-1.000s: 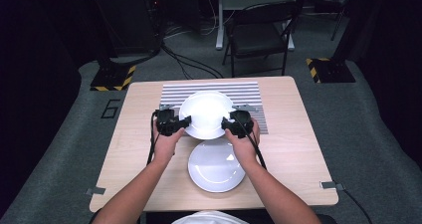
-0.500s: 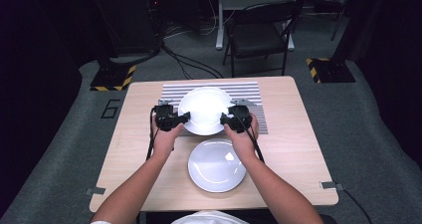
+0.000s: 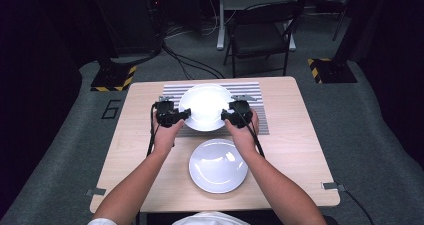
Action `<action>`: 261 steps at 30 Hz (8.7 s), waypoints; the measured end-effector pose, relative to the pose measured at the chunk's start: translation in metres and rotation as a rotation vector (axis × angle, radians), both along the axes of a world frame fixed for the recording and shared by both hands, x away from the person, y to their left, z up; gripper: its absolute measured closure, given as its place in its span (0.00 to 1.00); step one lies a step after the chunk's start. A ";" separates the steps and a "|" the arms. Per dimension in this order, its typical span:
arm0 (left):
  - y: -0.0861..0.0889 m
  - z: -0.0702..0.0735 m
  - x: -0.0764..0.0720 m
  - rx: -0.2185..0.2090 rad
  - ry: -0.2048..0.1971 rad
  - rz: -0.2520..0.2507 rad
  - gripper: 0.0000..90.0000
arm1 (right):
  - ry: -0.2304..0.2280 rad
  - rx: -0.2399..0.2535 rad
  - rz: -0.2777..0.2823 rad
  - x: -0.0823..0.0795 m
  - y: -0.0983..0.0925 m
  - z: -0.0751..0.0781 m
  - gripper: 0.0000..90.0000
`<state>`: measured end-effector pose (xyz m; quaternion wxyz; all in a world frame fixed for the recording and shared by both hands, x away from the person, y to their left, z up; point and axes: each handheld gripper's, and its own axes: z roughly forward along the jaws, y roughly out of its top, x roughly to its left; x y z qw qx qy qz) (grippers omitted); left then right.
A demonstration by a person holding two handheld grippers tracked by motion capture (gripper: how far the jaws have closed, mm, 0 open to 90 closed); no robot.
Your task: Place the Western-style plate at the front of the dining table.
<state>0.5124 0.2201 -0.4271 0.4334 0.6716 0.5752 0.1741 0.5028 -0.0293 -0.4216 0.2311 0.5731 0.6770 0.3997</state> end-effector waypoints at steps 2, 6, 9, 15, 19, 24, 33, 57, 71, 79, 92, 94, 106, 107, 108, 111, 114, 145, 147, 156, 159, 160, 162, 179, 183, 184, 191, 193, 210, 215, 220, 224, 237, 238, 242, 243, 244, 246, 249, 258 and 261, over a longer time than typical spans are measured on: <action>0.000 0.000 0.002 0.003 -0.002 -0.002 0.56 | 0.000 0.004 0.001 0.002 -0.001 0.000 0.55; 0.000 -0.003 0.006 -0.005 0.007 -0.003 0.56 | 0.004 0.005 -0.005 0.006 -0.001 -0.002 0.55; -0.001 -0.006 0.008 -0.002 0.013 0.000 0.56 | 0.009 -0.002 -0.007 0.007 0.000 -0.004 0.55; -0.001 -0.010 0.012 0.003 0.020 0.001 0.56 | 0.005 -0.011 -0.003 0.011 0.000 -0.008 0.55; 0.001 -0.012 0.015 -0.002 0.021 0.001 0.56 | 0.002 -0.013 0.002 0.013 0.001 -0.011 0.55; 0.001 -0.016 0.019 0.003 0.028 0.003 0.56 | 0.010 -0.017 -0.002 0.016 0.003 -0.014 0.55; 0.002 -0.020 0.023 0.003 0.030 0.006 0.56 | 0.013 -0.021 0.007 0.020 0.004 -0.018 0.55; -0.001 -0.041 0.039 0.005 0.054 0.019 0.57 | 0.040 -0.035 -0.003 0.037 0.003 -0.037 0.55; -0.010 -0.049 0.047 0.031 0.078 0.016 0.58 | 0.071 -0.037 -0.024 0.049 0.000 -0.050 0.55; -0.015 -0.050 0.052 0.046 0.085 0.010 0.58 | 0.082 -0.036 -0.037 0.054 -0.004 -0.053 0.55; -0.011 -0.054 0.058 0.046 0.103 0.017 0.58 | 0.091 -0.038 -0.030 0.056 -0.001 -0.056 0.56; -0.010 -0.054 0.058 0.050 0.104 0.016 0.58 | 0.091 -0.039 -0.026 0.057 0.000 -0.057 0.56; -0.008 -0.061 0.063 0.052 0.121 0.019 0.59 | 0.120 -0.051 -0.037 0.066 0.004 -0.061 0.56; -0.008 -0.063 0.064 0.051 0.124 0.021 0.59 | 0.122 -0.052 -0.035 0.066 0.004 -0.062 0.56; -0.008 -0.063 0.064 0.049 0.132 0.023 0.59 | 0.120 -0.059 -0.031 0.067 0.004 -0.063 0.56; -0.008 -0.065 0.065 0.054 0.132 0.020 0.59 | 0.130 -0.057 -0.029 0.068 0.005 -0.065 0.56; -0.007 -0.066 0.066 0.055 0.134 0.017 0.59 | 0.137 -0.060 -0.026 0.069 0.004 -0.067 0.56; -0.014 -0.077 0.080 0.101 0.169 -0.006 0.60 | 0.182 -0.087 -0.025 0.080 0.001 -0.079 0.56; -0.013 -0.077 0.081 0.101 0.169 -0.004 0.60 | 0.187 -0.083 -0.024 0.081 0.001 -0.080 0.56; -0.010 -0.078 0.082 0.099 0.174 0.000 0.61 | 0.183 -0.085 -0.014 0.081 0.003 -0.081 0.56; -0.011 -0.079 0.082 0.098 0.172 0.000 0.61 | 0.194 -0.076 -0.017 0.081 0.003 -0.082 0.56; -0.011 -0.079 0.082 0.097 0.174 0.000 0.61 | 0.194 -0.074 -0.017 0.081 0.003 -0.082 0.56; -0.010 -0.079 0.083 0.102 0.175 -0.004 0.61 | 0.189 -0.077 -0.015 0.082 0.003 -0.082 0.56; -0.008 -0.080 0.084 0.089 0.174 0.008 0.62 | 0.157 -0.107 -0.010 0.081 0.004 -0.083 0.57; -0.008 -0.082 0.085 0.098 0.181 0.013 0.62 | 0.130 -0.131 -0.001 0.079 0.008 -0.080 0.56; -0.009 -0.082 0.085 0.101 0.180 0.013 0.62 | 0.128 -0.133 0.001 0.080 0.008 -0.079 0.56; -0.008 -0.081 0.084 0.095 0.169 0.016 0.60 | 0.156 -0.104 -0.012 0.082 0.007 -0.080 0.55; -0.007 -0.080 0.084 0.089 0.165 0.014 0.59 | 0.161 -0.100 -0.011 0.082 0.006 -0.081 0.55; 0.006 -0.071 0.075 0.090 0.157 -0.008 0.50 | 0.191 -0.089 0.013 0.069 -0.009 -0.075 0.42; 0.007 -0.068 0.068 0.082 0.145 -0.016 0.47 | 0.200 -0.066 0.047 0.063 -0.012 -0.074 0.38; 0.011 -0.063 0.062 0.094 0.130 -0.028 0.46 | 0.191 -0.059 0.074 0.056 -0.012 -0.065 0.38; 0.015 -0.058 0.058 0.087 0.127 -0.033 0.46 | 0.160 -0.065 0.094 0.049 -0.011 -0.058 0.38; 0.026 -0.041 0.031 0.075 0.079 -0.064 0.47 | 0.125 -0.052 0.123 0.023 -0.020 -0.041 0.38; 0.026 -0.041 0.030 0.070 0.075 -0.062 0.47 | 0.124 -0.041 0.124 0.021 -0.021 -0.040 0.38; 0.028 -0.042 0.024 0.071 0.080 -0.069 0.47 | 0.112 -0.028 0.132 0.014 -0.024 -0.041 0.38; 0.029 -0.043 0.023 0.078 0.080 -0.073 0.47 | 0.107 -0.035 0.135 0.012 -0.025 -0.042 0.38; 0.029 -0.044 0.021 0.077 0.080 -0.074 0.47 | 0.111 -0.033 0.134 0.010 -0.026 -0.042 0.38; 0.030 -0.045 0.019 0.081 0.082 -0.080 0.47 | 0.103 -0.031 0.142 0.006 -0.029 -0.043 0.38; 0.031 -0.045 0.015 0.083 0.076 -0.081 0.47 | 0.102 -0.030 0.146 -0.001 -0.033 -0.044 0.38; 0.035 -0.041 0.001 0.085 0.068 -0.096 0.47 | 0.095 -0.008 0.147 -0.020 -0.050 -0.041 0.38; 0.037 -0.039 -0.006 0.076 0.065 -0.099 0.47 | 0.087 -0.008 0.148 -0.026 -0.057 -0.039 0.38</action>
